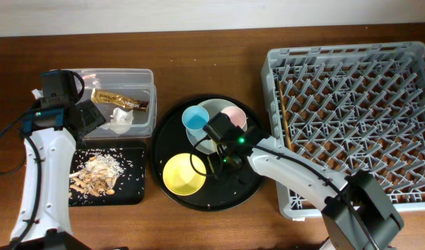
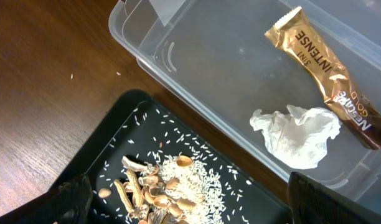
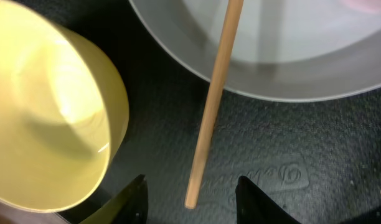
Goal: Sort waste into correct bins and load items into the dishwasher rack
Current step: 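Grasp the second chopstick with the right gripper and place it in the rack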
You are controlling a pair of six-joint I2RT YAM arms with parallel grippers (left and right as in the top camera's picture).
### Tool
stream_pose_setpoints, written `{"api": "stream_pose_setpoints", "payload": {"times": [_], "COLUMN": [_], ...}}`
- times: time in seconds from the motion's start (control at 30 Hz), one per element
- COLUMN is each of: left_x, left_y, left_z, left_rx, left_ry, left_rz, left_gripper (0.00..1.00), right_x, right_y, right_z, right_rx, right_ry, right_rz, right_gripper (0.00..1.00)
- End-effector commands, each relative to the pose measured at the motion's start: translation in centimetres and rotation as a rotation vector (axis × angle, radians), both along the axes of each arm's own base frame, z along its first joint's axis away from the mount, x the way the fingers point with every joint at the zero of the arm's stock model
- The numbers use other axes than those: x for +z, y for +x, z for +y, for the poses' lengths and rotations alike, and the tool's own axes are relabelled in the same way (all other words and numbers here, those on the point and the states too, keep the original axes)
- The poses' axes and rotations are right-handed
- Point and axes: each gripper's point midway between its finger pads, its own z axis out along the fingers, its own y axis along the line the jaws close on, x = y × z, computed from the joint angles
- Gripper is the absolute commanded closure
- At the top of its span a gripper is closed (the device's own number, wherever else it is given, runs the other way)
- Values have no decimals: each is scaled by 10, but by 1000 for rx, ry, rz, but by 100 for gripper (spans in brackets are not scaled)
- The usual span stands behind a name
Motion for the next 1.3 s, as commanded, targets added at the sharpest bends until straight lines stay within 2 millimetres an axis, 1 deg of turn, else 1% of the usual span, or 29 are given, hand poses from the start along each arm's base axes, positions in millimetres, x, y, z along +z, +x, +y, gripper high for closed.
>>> {"api": "stream_pose_setpoints", "payload": {"times": [0.0, 0.2, 0.23, 0.27, 0.37, 0.5, 0.57, 0.6, 0.63, 0.8, 0.83, 0.9, 0.97, 1.07, 1.1, 1.17, 1.27], "left_x": [11, 11, 11, 11, 11, 11, 11, 11, 11, 11, 11, 11, 11, 11, 11, 11, 11], "left_y": [1, 1, 1, 1, 1, 1, 1, 1, 1, 1, 1, 1, 1, 1, 1, 1, 1], "left_z": [2, 2, 2, 2, 2, 2, 2, 2, 2, 2, 2, 2, 2, 2, 2, 2, 2], "left_rx": [-3, -3, -3, -3, -3, -3, -3, -3, -3, -3, -3, -3, -3, -3, -3, -3, -3], "left_ry": [15, 15, 15, 15, 15, 15, 15, 15, 15, 15, 15, 15, 15, 15, 15, 15, 15], "left_rz": [-26, -26, -26, -26, -26, -26, -26, -26, -26, -26, -26, -26, -26, -26, -26, -26, -26], "left_gripper": [1, 1, 0, 0, 1, 1, 1, 1, 0, 1, 0, 1, 1, 0, 1, 1, 1], "right_x": [-9, -13, -13, -13, -19, -19, -19, -19, -19, -20, -20, -19, -13, 5, 16, 27, 50], "right_y": [-2, -3, -3, -3, -4, -1, -1, 0, 0, -1, -1, 1, 7, 16, 19, 24, 37], "right_z": [-4, -5, -5, -5, -6, -4, -3, -2, -2, -3, -3, -3, -1, 3, 5, 5, -1], "right_rx": [-9, -9, -9, -9, -9, -9, -9, -9, -9, -9, -9, -11, -19, -27, -27, -33, -54], "right_ry": [-10, -11, -8, -10, -7, 6, 9, 11, 11, 8, 8, 14, 26, 46, 54, 41, -12], "right_rz": [-11, -10, -13, -10, -14, -29, -32, -34, -34, -31, -31, -37, -51, -75, -85, -100, -147], "right_gripper": [56, 57, 61, 62, 62, 63, 70, 80, 87, 87, 92, 95, 96, 96, 96, 96, 96]}}
